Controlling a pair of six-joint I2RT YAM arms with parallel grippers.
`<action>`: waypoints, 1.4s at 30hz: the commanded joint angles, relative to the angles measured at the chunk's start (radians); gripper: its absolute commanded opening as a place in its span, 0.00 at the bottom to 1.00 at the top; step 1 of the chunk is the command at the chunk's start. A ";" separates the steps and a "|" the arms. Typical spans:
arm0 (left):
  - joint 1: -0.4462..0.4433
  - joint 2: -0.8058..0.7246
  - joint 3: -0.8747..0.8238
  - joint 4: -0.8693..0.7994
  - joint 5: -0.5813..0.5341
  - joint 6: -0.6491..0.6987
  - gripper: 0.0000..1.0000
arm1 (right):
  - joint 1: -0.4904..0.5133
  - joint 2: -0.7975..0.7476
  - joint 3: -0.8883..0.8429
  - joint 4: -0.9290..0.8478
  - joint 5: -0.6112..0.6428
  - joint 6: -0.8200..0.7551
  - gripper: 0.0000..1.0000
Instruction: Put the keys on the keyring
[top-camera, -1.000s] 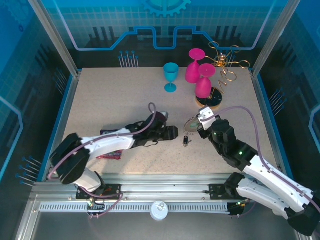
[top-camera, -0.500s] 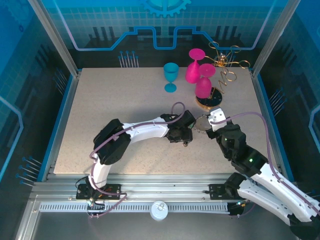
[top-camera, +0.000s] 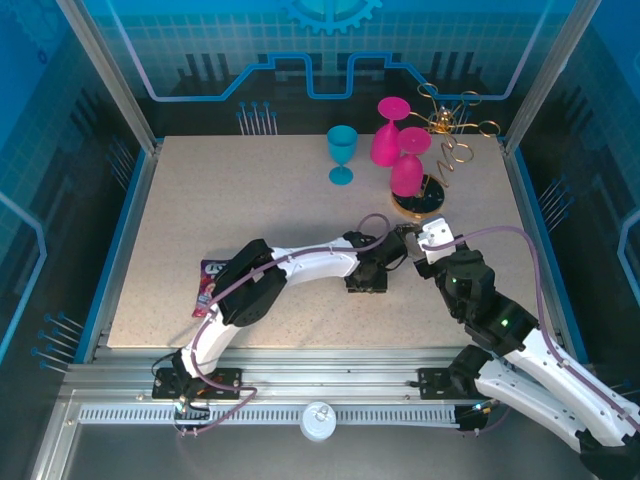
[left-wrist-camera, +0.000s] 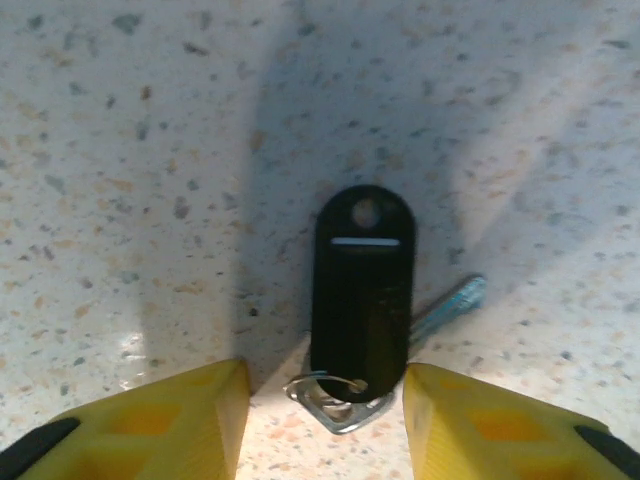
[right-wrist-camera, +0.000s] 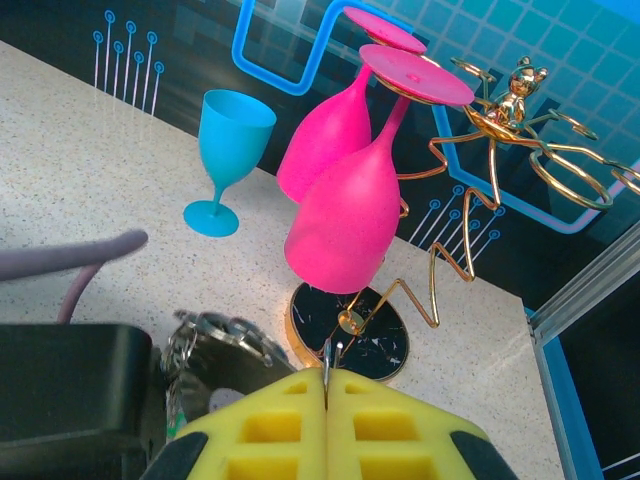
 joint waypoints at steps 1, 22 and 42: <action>-0.003 0.031 0.029 -0.064 -0.021 0.011 0.41 | -0.008 -0.015 0.002 0.024 0.031 -0.007 0.00; 0.111 -0.370 -0.426 -0.059 -0.285 -0.161 0.20 | -0.008 0.017 0.007 0.025 0.010 0.008 0.00; 0.141 -0.370 -0.548 0.138 -0.067 -0.315 0.39 | -0.002 0.082 0.020 0.008 -0.028 0.048 0.00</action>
